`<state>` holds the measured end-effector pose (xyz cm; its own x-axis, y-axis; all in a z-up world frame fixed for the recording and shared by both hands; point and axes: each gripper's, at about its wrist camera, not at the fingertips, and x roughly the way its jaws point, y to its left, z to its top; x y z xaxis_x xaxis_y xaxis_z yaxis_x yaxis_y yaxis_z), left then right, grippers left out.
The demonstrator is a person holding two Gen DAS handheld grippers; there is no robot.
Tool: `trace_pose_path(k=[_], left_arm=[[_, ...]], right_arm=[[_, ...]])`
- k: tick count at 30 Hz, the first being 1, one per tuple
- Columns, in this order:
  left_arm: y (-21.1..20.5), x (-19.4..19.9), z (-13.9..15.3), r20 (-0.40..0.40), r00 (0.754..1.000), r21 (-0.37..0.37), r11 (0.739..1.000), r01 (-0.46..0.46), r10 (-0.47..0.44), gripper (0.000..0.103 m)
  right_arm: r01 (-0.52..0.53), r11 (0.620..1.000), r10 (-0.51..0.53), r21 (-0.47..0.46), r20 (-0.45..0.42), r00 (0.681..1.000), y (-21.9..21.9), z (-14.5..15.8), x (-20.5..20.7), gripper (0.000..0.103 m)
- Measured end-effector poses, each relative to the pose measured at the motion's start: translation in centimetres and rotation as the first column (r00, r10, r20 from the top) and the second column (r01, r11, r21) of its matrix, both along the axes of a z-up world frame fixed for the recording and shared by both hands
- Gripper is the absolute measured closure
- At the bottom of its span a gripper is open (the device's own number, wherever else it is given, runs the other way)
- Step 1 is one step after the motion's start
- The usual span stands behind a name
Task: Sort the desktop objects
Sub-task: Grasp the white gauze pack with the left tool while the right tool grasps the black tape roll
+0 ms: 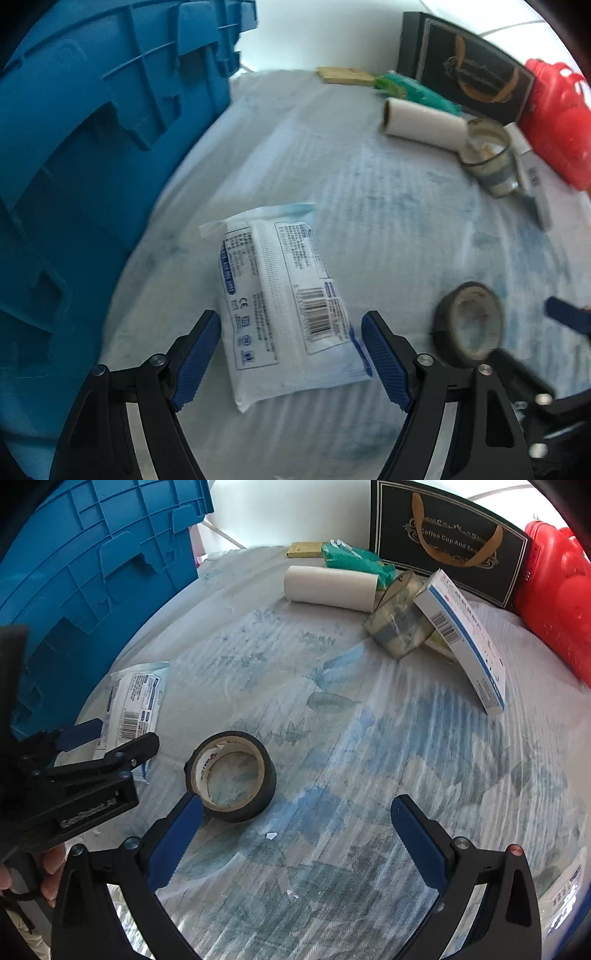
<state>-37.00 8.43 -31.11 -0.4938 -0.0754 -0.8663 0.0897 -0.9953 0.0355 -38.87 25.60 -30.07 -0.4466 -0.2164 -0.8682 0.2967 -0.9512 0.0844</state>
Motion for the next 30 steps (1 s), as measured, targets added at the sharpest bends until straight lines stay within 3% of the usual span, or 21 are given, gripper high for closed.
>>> trace_pose_path(k=[6, 8, 12, 17, 20, 23, 30], left_arm=[[0.2, -0.5, -0.9, -0.011, 1.000, 0.002, 1.000, 0.021, -0.021, 0.020], [-0.4, -0.2, -0.8, -0.007, 1.000, 0.043, 0.999, 0.025, -0.025, 0.031], [-0.9, 0.5, -0.7, -0.013, 1.000, 0.025, 1.000, 0.018, -0.017, 0.041], [-0.5, 0.4, -0.9, -0.022, 1.000, 0.012, 1.000, 0.019, -0.018, 0.045], [-0.2, 0.2, -1.1, -0.028, 0.999, 0.004, 1.000, 0.022, -0.022, 0.047], [0.2, 0.2, -1.0, -0.029, 0.999, -0.012, 1.000, 0.028, -0.029, 0.052], [0.4, 1.0, -0.2, -0.044, 0.999, -0.034, 0.999, 0.026, -0.027, 0.057]], right_arm=[[-0.015, 1.000, 0.015, -0.003, 0.012, 1.000, -0.4, -0.4, -0.1, 0.000], [-0.020, 1.000, 0.020, -0.013, 0.014, 1.000, -0.6, -0.4, -0.1, 0.000], [-0.055, 0.998, 0.055, -0.025, 0.006, 0.998, -1.7, -0.5, -0.5, 0.001], [-0.109, 0.994, 0.109, -0.015, -0.008, 0.994, -2.8, -0.8, -0.6, 0.024], [-0.125, 0.992, 0.124, -0.003, -0.021, 0.992, -2.9, -0.9, -1.0, 0.027], [-0.139, 0.990, 0.138, -0.008, -0.027, 0.990, -3.4, -0.8, -0.8, 0.044], [-0.127, 0.992, 0.128, 0.022, -0.051, 0.990, -3.5, 0.2, 0.1, 0.047]])
